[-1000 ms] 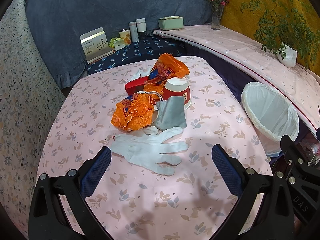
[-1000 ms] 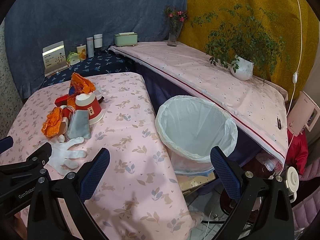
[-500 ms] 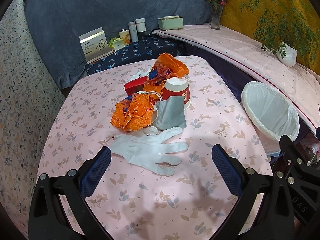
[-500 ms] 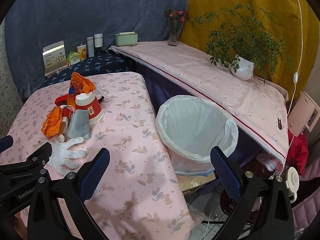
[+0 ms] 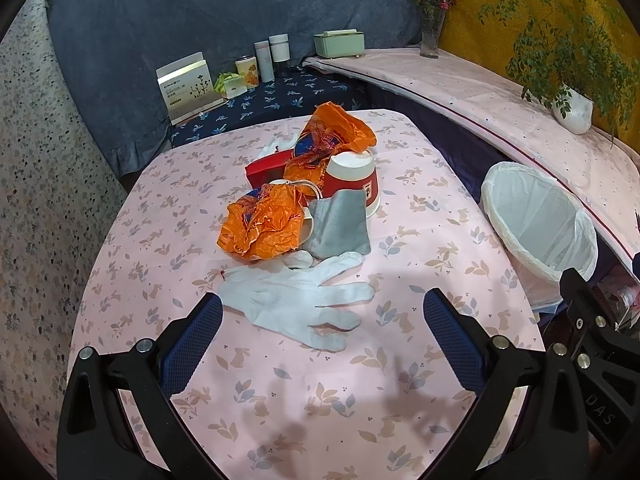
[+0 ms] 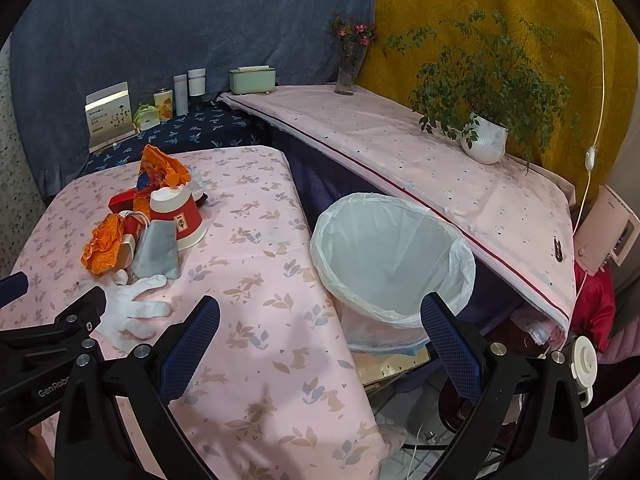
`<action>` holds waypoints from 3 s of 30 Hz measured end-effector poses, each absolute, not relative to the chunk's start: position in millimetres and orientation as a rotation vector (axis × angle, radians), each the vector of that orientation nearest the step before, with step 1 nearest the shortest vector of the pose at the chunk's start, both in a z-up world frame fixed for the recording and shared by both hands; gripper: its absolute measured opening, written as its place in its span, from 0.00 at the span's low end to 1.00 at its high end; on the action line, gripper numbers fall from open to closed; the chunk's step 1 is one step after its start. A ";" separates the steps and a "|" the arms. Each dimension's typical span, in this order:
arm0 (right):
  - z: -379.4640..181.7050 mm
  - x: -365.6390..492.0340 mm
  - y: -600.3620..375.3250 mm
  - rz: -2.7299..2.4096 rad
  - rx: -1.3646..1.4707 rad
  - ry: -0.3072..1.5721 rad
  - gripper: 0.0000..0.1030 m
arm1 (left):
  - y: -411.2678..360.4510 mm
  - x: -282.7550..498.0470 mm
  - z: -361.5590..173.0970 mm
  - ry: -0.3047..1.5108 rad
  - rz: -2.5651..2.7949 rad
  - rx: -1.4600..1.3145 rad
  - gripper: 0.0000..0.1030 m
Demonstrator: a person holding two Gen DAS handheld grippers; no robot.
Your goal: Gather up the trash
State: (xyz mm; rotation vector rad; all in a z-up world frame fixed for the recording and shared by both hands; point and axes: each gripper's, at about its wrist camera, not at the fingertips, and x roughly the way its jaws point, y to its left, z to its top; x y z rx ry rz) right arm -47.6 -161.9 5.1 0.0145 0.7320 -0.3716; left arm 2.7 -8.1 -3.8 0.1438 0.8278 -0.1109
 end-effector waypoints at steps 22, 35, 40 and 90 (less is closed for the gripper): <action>-16.3 -35.0 -162.5 -0.357 0.055 0.745 0.94 | 15.9 21.5 -40.6 0.901 -0.081 0.105 0.93; -35.9 -1.2 -148.3 -0.296 0.096 0.783 0.93 | 59.1 59.5 -76.2 0.932 -0.037 0.023 0.93; -42.6 14.0 -138.5 -0.273 0.101 0.799 0.93 | 69.0 74.1 -87.2 0.968 -0.049 -0.027 0.93; -84.3 107.5 -66.6 0.010 0.175 0.923 0.07 | 89.1 96.6 -88.4 1.066 -0.191 -0.068 0.03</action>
